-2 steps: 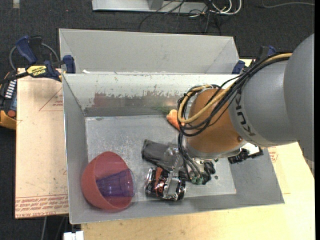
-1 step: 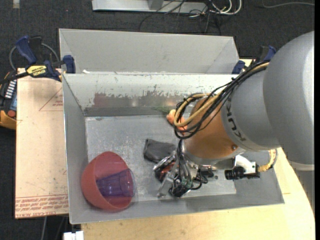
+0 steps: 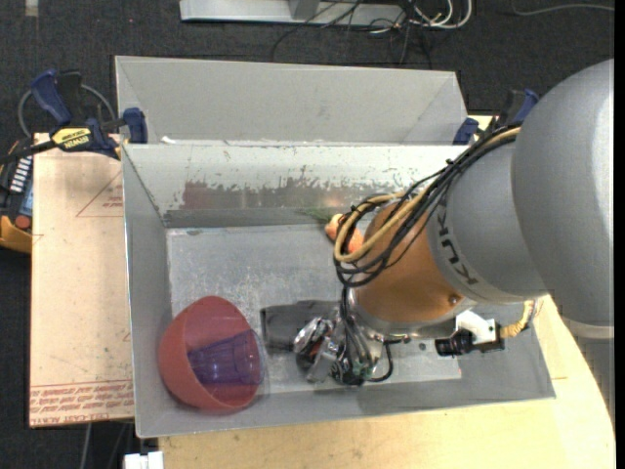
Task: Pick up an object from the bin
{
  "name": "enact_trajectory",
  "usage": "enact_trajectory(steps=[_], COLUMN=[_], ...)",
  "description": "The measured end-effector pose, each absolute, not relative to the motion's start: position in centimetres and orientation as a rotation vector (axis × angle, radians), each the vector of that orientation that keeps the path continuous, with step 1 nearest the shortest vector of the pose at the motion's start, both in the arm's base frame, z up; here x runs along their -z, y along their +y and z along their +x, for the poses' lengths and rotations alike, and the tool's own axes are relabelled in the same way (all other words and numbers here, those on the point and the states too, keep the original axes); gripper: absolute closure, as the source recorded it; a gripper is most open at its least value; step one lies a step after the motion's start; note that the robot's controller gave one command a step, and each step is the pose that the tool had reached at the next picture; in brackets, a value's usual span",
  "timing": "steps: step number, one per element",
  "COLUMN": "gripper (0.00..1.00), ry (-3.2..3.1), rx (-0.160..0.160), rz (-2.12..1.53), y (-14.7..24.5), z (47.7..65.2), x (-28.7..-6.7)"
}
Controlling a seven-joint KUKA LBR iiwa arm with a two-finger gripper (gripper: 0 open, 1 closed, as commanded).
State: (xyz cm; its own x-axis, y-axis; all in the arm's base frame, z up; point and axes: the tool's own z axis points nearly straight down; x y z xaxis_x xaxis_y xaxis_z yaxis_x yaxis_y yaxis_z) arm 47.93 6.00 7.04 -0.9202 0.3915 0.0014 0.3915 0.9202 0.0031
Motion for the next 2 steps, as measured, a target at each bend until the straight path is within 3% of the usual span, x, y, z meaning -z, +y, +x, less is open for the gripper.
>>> enact_trajectory(steps=[2], gripper=[1.0], ry=[-3.078], rx=[0.005], rz=[-0.628], y=[5.99], z=[47.92], x=[-7.08])
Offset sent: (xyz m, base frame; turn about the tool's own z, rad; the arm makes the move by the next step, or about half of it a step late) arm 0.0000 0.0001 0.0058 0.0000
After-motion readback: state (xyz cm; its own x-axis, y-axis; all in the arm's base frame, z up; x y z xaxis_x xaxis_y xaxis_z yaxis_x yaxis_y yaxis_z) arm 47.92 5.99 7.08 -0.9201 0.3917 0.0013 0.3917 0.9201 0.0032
